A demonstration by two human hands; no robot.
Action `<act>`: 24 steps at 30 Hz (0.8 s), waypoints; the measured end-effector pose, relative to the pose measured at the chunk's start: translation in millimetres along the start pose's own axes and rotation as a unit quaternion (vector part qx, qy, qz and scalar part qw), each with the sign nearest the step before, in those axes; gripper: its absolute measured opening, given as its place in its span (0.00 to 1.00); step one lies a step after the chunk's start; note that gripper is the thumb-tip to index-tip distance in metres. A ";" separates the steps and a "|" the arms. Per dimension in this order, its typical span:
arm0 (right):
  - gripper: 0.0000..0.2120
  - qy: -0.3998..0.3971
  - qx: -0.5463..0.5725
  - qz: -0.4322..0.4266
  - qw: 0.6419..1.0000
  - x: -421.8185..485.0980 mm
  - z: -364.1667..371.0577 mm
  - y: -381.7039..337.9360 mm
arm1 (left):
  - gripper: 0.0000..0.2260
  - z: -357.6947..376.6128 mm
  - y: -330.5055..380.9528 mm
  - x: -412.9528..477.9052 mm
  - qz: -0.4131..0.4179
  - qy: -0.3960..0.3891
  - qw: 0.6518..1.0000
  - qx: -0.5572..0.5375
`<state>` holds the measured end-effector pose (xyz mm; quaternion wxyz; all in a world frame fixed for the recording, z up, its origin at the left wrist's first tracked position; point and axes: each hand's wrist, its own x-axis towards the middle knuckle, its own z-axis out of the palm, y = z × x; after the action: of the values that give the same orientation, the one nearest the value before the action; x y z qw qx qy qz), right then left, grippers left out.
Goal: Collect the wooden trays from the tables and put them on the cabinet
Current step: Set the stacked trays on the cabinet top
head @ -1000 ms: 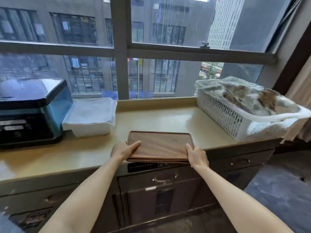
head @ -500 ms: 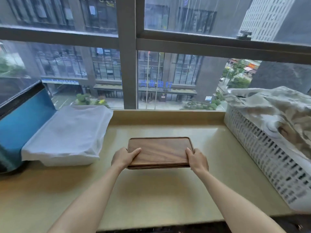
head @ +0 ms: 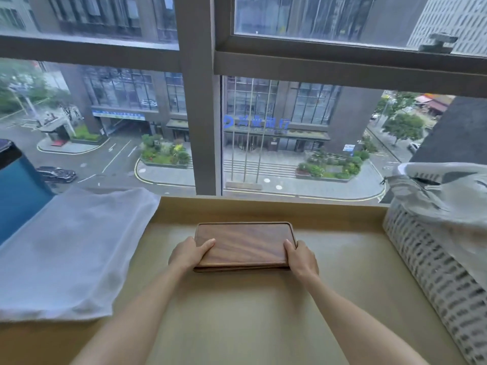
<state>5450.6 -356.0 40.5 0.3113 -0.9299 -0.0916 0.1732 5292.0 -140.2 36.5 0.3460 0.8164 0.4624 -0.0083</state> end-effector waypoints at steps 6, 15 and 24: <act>0.23 0.009 -0.038 0.000 0.999 30.1 1.4 -9.7 | 0.24 0.7 16.4 34.7 0.022 -0.011 1.000 0.014; 0.24 0.006 -0.089 -0.014 0.996 48.1 -1.6 -19.0 | 0.27 -1.4 28.8 62.7 0.028 -0.024 0.998 0.059; 0.23 0.003 -0.130 -0.023 0.991 49.1 -2.3 -21.8 | 0.28 -0.9 34.4 63.4 0.012 -0.001 0.997 0.075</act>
<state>5495.5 -326.3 42.5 0.1923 -0.9606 -0.1335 0.1498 5354.2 -103.7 35.2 0.2844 0.8457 0.4498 -0.0398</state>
